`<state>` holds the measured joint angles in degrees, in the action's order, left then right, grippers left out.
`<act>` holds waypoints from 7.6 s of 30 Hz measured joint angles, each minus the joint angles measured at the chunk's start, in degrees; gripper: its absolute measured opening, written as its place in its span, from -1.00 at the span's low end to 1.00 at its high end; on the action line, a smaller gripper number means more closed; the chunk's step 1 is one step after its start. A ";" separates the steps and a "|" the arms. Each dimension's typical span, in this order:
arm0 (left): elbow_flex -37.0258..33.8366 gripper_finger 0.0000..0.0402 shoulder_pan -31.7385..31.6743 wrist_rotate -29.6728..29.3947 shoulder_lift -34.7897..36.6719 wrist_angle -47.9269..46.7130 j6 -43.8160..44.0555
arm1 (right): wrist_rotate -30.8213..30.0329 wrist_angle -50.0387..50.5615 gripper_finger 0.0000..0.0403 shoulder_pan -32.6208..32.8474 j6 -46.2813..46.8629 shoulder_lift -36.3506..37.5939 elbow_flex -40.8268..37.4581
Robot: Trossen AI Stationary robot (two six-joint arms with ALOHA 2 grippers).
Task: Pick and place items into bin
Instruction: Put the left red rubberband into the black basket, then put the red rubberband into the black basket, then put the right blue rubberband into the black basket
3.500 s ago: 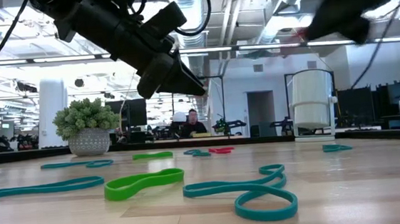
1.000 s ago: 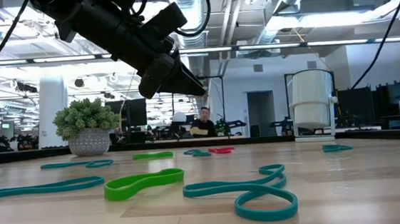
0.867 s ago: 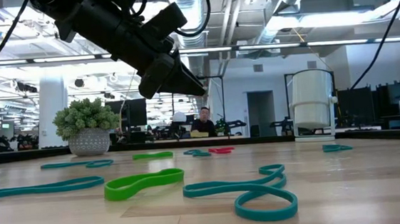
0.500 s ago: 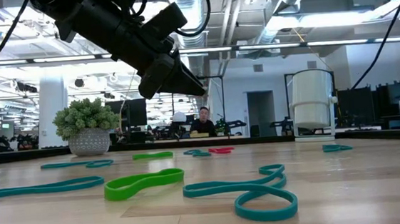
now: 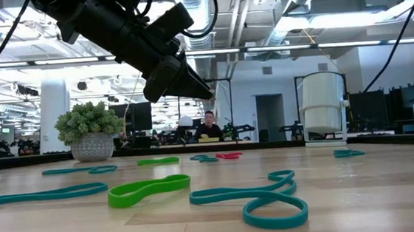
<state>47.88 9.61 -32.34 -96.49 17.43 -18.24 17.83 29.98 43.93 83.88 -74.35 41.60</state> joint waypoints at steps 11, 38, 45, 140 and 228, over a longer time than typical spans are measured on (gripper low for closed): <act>1.45 -0.39 -0.14 -10.47 0.26 -1.05 11.37 | -8.31 1.09 -0.65 -9.92 -25.12 0.20 2.34; 13.99 -0.39 -31.50 30.65 34.35 -42.56 4.48 | -41.44 24.87 -0.65 -33.36 -68.56 15.51 19.36; -2.14 -0.39 -35.63 37.10 32.80 -22.57 9.93 | -41.87 -10.53 -0.65 -43.47 -70.62 14.53 1.53; -5.92 -0.39 -33.99 30.40 26.08 -23.96 11.05 | -30.10 32.77 -1.00 15.57 10.26 1.70 20.75; -5.90 -0.39 -34.01 30.38 26.08 -21.48 6.85 | -25.76 7.19 -0.69 -37.34 -57.42 -3.39 5.57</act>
<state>41.98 -24.40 -1.96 -70.41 -4.05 -11.39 -7.93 37.17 6.59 26.46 -77.73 47.18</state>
